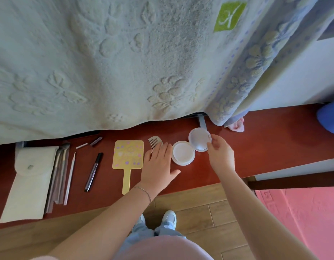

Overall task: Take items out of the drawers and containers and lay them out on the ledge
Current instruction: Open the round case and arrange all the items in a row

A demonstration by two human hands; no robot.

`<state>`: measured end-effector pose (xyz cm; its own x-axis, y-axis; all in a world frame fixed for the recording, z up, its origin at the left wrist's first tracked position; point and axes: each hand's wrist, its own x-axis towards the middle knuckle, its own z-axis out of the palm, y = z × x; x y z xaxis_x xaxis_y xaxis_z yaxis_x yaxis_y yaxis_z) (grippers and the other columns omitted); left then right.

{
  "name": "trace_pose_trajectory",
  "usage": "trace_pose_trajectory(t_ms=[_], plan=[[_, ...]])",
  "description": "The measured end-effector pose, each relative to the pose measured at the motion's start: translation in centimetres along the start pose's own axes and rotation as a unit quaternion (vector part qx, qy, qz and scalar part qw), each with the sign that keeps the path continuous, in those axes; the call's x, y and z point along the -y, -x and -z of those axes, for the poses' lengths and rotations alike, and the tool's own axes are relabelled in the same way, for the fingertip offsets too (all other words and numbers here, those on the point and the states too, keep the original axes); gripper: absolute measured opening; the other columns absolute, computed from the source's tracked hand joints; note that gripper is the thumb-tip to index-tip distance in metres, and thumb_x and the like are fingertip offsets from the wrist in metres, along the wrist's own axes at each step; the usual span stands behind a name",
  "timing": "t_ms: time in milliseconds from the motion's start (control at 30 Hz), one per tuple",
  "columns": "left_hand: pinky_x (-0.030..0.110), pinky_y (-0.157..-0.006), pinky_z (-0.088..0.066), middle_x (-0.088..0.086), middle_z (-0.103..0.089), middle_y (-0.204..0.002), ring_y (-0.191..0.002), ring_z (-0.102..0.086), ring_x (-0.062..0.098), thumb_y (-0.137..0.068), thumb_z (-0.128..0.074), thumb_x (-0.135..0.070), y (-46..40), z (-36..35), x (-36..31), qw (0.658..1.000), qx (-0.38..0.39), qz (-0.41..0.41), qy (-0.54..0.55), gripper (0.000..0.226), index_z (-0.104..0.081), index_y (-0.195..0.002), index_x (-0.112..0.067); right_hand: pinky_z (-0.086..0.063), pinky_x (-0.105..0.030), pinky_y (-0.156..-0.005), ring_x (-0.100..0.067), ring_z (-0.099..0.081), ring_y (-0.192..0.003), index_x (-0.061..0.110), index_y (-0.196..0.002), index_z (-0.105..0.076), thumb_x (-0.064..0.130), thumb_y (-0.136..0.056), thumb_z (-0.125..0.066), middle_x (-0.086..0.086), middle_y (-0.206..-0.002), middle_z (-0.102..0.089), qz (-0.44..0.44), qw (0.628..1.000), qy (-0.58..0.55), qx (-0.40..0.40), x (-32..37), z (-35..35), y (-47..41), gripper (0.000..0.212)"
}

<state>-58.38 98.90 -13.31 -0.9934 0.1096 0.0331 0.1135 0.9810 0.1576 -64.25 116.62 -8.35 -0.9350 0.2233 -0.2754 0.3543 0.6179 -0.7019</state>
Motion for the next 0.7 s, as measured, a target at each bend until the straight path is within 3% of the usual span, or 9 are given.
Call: trace_pose_trajectory(t_ms=[167,367,467,567,633,700], plan=[[0.040,-0.086,-0.048,0.003,-0.067,-0.109,-0.117,-0.056,0.024,-0.048,-0.079,-0.060,-2.2,-0.4,-1.1,0.999,0.011,0.025,0.018,0.082,-0.063,-0.111,-0.011,-0.037,-0.025,-0.070,-0.016,-0.055,-0.085,0.018,-0.117,-0.060,0.017,-0.092,-0.047,0.005,-0.093,-0.061,0.016,1.000,0.022,-0.009,0.0,0.3,-0.6,0.028],[0.040,-0.087,-0.047,0.005,-0.067,-0.107,-0.115,-0.057,0.025,-0.050,-0.079,-0.059,-2.6,-0.9,-2.1,0.999,0.007,0.031,0.037,0.079,-0.063,-0.110,-0.010,-0.039,-0.026,-0.069,-0.015,-0.055,-0.079,0.020,-0.116,-0.062,0.020,-0.093,-0.048,0.005,-0.084,-0.060,0.042,0.998,0.041,-0.028,-0.3,0.5,-1.1,0.027],[0.040,-0.088,-0.047,0.006,-0.066,-0.110,-0.115,-0.057,0.025,-0.052,-0.078,-0.060,-2.5,-0.9,-2.3,0.999,-0.001,0.030,0.036,0.081,-0.062,-0.112,-0.009,-0.041,-0.026,-0.072,-0.017,-0.060,-0.086,0.021,-0.120,-0.059,0.022,-0.094,-0.047,0.002,-0.094,-0.066,0.050,0.998,0.036,-0.022,-0.4,0.3,-1.3,0.029],[0.040,-0.093,-0.045,0.009,-0.060,-0.125,-0.121,-0.052,0.026,-0.070,-0.065,-0.058,-1.7,-0.2,-1.6,0.999,-0.017,0.033,0.034,0.074,-0.055,-0.123,-0.007,-0.043,-0.034,-0.090,-0.023,-0.055,-0.112,0.018,-0.134,-0.048,0.022,-0.093,-0.050,-0.003,-0.121,-0.061,0.050,0.997,0.051,-0.038,-0.7,0.2,-1.1,0.041],[0.040,-0.096,-0.043,0.011,-0.054,-0.133,-0.126,-0.048,0.027,-0.083,-0.046,-0.045,-0.1,0.7,-0.3,0.998,-0.036,0.044,0.037,0.057,-0.053,-0.125,-0.007,-0.043,-0.039,-0.089,-0.028,-0.053,-0.110,0.010,-0.129,-0.051,0.013,-0.090,-0.053,-0.009,-0.121,-0.060,0.168,0.972,0.107,-0.125,-0.8,0.0,-0.1,0.039],[0.041,-0.097,-0.043,0.013,-0.050,-0.136,-0.128,-0.045,0.029,-0.084,-0.047,-0.027,2.3,1.4,1.5,0.996,-0.048,0.070,0.040,0.043,-0.054,-0.121,-0.007,-0.048,-0.040,-0.079,-0.027,-0.055,-0.097,0.005,-0.115,-0.058,0.003,-0.083,-0.052,-0.012,-0.110,-0.064,0.326,0.919,0.150,-0.165,-0.7,-1.3,1.7,0.033]])
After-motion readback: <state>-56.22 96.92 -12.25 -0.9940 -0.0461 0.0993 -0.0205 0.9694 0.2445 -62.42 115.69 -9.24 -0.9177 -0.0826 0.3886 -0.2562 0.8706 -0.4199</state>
